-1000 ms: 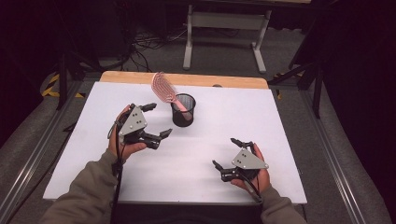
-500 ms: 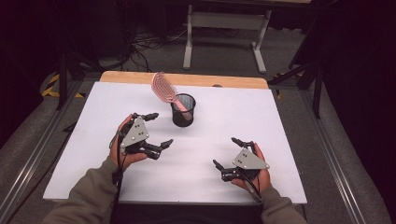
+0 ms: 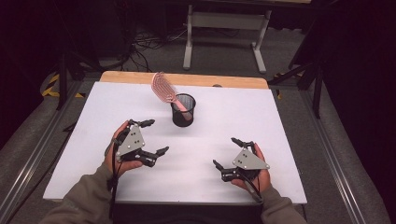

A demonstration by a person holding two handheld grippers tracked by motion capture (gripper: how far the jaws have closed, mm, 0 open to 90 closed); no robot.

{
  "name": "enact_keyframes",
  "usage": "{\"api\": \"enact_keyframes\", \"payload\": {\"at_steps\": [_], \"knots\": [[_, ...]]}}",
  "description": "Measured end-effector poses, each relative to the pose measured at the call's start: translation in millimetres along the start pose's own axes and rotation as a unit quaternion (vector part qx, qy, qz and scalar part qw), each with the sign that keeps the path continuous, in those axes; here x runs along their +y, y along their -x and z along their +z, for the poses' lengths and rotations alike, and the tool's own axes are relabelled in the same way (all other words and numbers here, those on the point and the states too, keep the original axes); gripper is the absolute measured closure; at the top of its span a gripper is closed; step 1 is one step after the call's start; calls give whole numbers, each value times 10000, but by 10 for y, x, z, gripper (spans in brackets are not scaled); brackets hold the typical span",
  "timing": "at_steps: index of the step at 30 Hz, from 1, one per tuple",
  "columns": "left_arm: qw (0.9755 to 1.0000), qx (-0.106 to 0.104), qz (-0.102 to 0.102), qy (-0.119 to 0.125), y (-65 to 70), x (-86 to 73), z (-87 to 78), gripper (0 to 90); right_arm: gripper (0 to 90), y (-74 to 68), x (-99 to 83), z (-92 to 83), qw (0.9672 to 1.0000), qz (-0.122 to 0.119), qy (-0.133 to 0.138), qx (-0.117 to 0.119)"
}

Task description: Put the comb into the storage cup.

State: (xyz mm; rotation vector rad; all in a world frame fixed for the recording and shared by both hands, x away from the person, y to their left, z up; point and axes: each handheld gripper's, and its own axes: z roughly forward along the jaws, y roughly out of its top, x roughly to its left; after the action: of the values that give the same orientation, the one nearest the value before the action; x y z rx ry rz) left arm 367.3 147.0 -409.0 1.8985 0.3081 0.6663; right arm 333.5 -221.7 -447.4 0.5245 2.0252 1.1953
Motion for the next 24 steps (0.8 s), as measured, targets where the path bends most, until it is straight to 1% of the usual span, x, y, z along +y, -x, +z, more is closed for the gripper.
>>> {"api": "enact_keyframes", "payload": {"at_steps": [2,3,7,8,14,20,24], "knots": [[10000,28,49,-71,8,-26,-13,55,58,2,0,-1,10000,5,2,2],[9998,69,112,-128,12,-38,-21,55,58,2,1,-1,10000,3,2,1],[9996,131,134,-194,29,-109,-60,55,58,1,6,-9,10000,-7,13,-5],[9994,169,176,-234,32,-129,-72,55,58,4,7,-11,10000,-6,19,-8],[9993,181,132,-297,39,-222,-125,55,58,7,8,-15,10000,5,32,-5],[9989,258,98,-366,41,-330,-187,56,58,5,9,-15,10000,-7,31,12],[9987,289,19,-410,27,-408,-231,57,58,8,8,-16,10000,6,32,14]]}}
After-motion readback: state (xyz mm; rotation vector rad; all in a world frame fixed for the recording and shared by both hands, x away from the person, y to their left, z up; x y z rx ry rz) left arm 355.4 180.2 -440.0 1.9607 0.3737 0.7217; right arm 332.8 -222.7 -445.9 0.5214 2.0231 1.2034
